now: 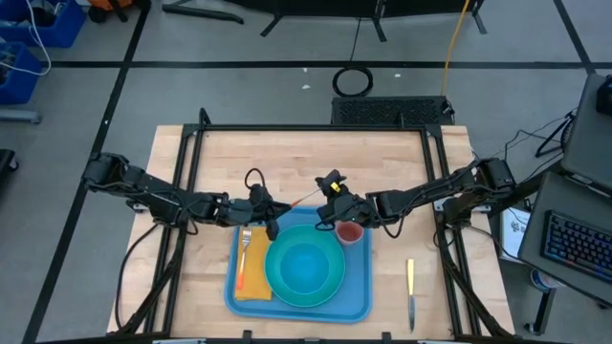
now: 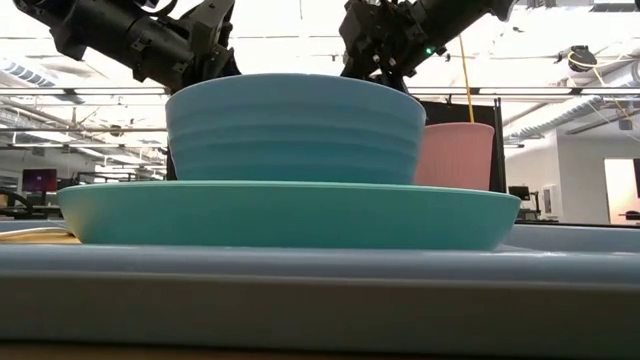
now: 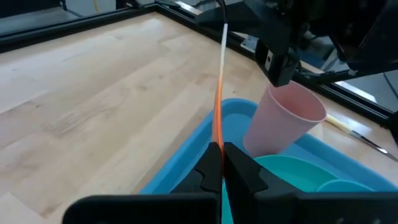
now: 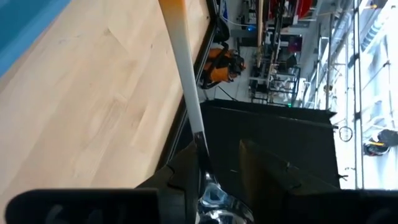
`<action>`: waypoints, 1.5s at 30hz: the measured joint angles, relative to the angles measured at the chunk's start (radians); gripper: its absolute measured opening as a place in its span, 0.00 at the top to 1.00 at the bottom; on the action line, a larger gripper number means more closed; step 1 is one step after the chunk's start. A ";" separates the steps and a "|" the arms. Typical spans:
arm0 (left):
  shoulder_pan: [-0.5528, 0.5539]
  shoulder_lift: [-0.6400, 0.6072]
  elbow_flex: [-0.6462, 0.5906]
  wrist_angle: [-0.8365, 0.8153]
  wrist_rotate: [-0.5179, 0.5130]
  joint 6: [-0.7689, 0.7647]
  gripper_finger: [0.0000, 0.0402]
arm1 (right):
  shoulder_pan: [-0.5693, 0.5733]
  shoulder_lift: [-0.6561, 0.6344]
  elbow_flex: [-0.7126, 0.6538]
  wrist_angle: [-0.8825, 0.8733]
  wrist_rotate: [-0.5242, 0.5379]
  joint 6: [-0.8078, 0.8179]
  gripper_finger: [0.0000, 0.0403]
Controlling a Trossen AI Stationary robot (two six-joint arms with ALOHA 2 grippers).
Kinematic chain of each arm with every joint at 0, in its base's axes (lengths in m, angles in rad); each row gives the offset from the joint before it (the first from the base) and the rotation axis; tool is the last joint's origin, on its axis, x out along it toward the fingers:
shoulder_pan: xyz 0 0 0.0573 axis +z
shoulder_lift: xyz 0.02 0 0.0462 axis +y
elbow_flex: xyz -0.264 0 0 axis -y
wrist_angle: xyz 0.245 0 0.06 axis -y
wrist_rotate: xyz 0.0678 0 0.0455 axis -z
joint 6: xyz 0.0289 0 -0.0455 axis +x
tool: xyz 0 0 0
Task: Set up tray
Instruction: Put the orange spoon on the yellow napkin to the right of the orange fork
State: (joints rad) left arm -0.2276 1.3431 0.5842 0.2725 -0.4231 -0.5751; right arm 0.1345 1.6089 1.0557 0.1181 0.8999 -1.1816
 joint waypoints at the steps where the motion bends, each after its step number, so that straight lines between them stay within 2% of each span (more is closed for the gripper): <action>1: -0.002 0.000 0.000 0.000 -0.007 0.000 1.00 | 0.000 0.000 0.000 0.000 -0.001 0.013 0.76; 9: -0.006 0.000 -0.003 -0.008 -0.009 -0.006 1.00 | 0.042 0.000 0.000 -0.013 -0.062 0.099 0.74; 16: -0.006 0.002 -0.006 0.025 0.012 0.027 1.00 | 0.096 -0.005 0.000 0.000 -0.219 0.159 0.72; 23: -0.009 0.002 -0.006 0.060 0.020 0.027 1.00 | 0.108 -0.005 0.000 0.002 -0.243 0.186 0.73; 28: -0.012 0.002 -0.006 0.018 -0.060 0.024 1.00 | 0.136 -0.005 0.000 0.008 -0.243 0.188 0.73; 31: -0.019 0.001 -0.005 -0.003 -0.128 0.018 1.00 | 0.161 -0.004 0.000 0.006 -0.198 0.182 0.73; 38: -0.089 -0.002 -0.005 -0.039 -0.295 -0.023 1.00 | 0.202 -0.003 0.000 0.030 0.061 0.187 0.73; 45: -0.225 -0.002 -0.008 -0.040 -0.466 -0.131 1.00 | 0.198 -0.012 0.000 0.038 0.153 0.283 0.73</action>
State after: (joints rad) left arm -0.4527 1.3407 0.5766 0.2326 -0.8896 -0.7064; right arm 0.3325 1.5972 1.0557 0.1565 1.0530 -0.8986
